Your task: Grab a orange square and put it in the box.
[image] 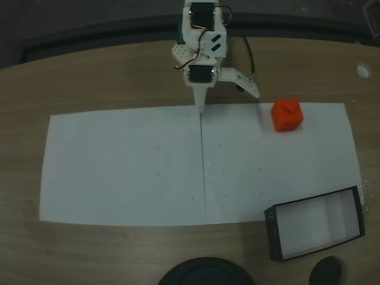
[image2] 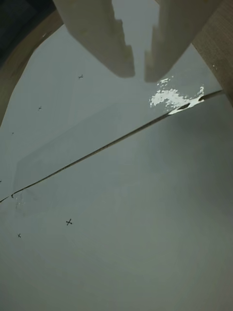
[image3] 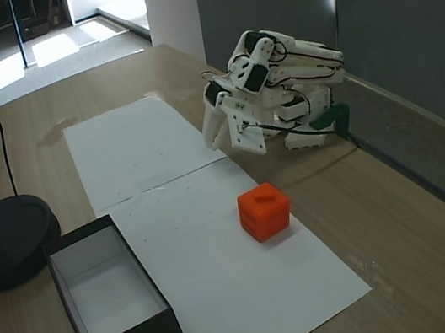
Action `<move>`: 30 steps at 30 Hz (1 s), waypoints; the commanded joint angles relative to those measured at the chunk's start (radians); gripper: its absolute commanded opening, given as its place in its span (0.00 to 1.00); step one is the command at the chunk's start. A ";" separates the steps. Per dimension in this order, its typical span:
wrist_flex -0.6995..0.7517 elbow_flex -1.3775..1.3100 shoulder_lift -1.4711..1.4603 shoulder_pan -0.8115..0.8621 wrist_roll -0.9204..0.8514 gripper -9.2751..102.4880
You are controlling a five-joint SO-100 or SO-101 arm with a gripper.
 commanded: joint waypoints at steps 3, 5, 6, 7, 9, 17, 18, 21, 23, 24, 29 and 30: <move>0.005 -0.060 0.025 -0.002 0.003 0.08; 0.005 -0.060 0.025 -0.002 0.003 0.08; 0.005 -0.060 0.025 -0.002 0.002 0.09; -0.002 -0.058 0.025 -0.008 0.005 0.09; -0.009 -0.057 0.025 -0.032 0.005 0.09; -0.017 -0.055 0.025 -0.038 0.005 0.09; -0.017 -0.055 0.025 -0.040 0.000 0.09; -0.020 -0.054 0.026 -0.041 -0.037 0.09; -0.066 -0.046 0.026 -0.032 -0.146 0.14; -0.087 -0.052 0.026 -0.025 -0.202 0.18; -0.181 -0.258 0.015 0.009 -0.270 0.34; -0.170 -0.325 0.015 0.009 -0.270 0.34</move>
